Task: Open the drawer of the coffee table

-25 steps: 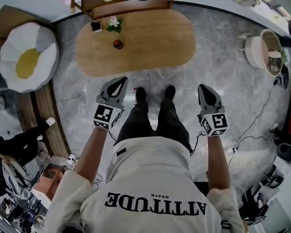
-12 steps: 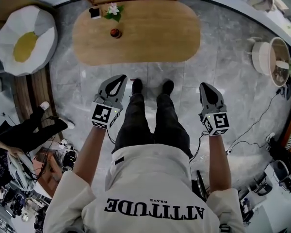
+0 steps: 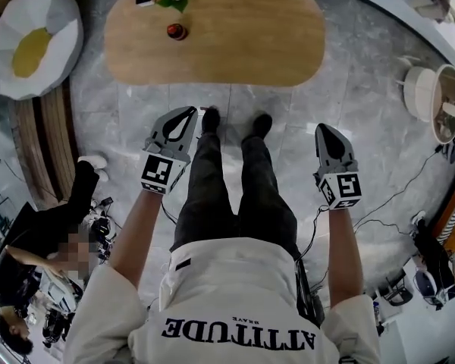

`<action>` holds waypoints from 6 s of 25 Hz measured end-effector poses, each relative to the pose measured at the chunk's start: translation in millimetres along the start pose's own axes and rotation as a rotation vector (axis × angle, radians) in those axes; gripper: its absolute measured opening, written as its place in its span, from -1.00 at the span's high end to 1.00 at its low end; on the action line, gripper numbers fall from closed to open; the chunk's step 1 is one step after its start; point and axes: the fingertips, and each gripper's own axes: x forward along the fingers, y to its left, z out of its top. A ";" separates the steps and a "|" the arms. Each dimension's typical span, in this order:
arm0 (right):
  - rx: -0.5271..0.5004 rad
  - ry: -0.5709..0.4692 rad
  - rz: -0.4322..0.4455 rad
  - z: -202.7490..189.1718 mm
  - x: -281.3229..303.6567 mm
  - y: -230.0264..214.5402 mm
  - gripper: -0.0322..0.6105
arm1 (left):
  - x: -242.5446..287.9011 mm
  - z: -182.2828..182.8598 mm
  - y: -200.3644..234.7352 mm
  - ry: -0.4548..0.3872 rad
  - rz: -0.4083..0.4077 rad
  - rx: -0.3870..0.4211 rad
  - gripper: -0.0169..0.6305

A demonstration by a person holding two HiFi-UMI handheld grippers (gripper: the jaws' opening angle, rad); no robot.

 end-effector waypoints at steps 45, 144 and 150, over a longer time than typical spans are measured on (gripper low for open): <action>-0.017 0.256 0.137 -261.9 187.3 -32.5 0.52 | 155.3 -284.9 30.6 0.256 0.055 -0.100 0.64; -0.023 0.285 -0.031 -412.6 303.0 -109.6 -0.22 | 255.2 -438.5 50.8 0.270 0.131 -0.139 -0.09; -0.007 0.293 -0.036 -419.3 296.1 -103.6 -0.22 | 247.8 -443.1 47.0 0.272 0.139 -0.168 -0.06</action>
